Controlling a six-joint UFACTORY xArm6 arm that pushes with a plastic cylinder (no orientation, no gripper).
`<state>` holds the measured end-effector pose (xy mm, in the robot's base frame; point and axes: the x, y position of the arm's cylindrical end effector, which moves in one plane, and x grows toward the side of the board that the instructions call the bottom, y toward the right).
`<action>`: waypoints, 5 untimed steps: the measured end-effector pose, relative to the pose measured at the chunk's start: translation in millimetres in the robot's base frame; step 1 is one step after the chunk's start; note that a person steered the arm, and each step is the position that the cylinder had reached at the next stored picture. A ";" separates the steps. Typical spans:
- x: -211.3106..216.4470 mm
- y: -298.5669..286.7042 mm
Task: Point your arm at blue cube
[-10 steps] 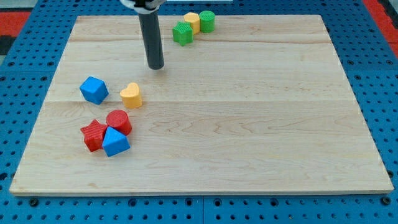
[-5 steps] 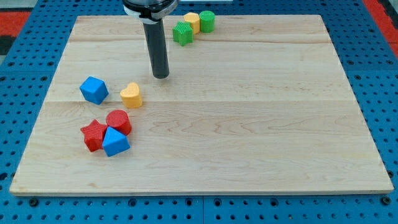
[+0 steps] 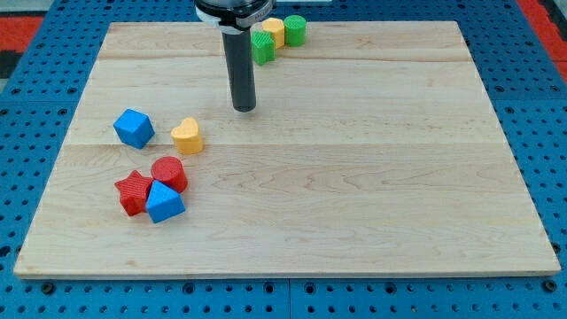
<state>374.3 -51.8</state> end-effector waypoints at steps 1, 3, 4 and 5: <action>5.1 9.5; 15.0 47.4; 13.8 45.0; 10.7 3.7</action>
<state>385.0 -48.2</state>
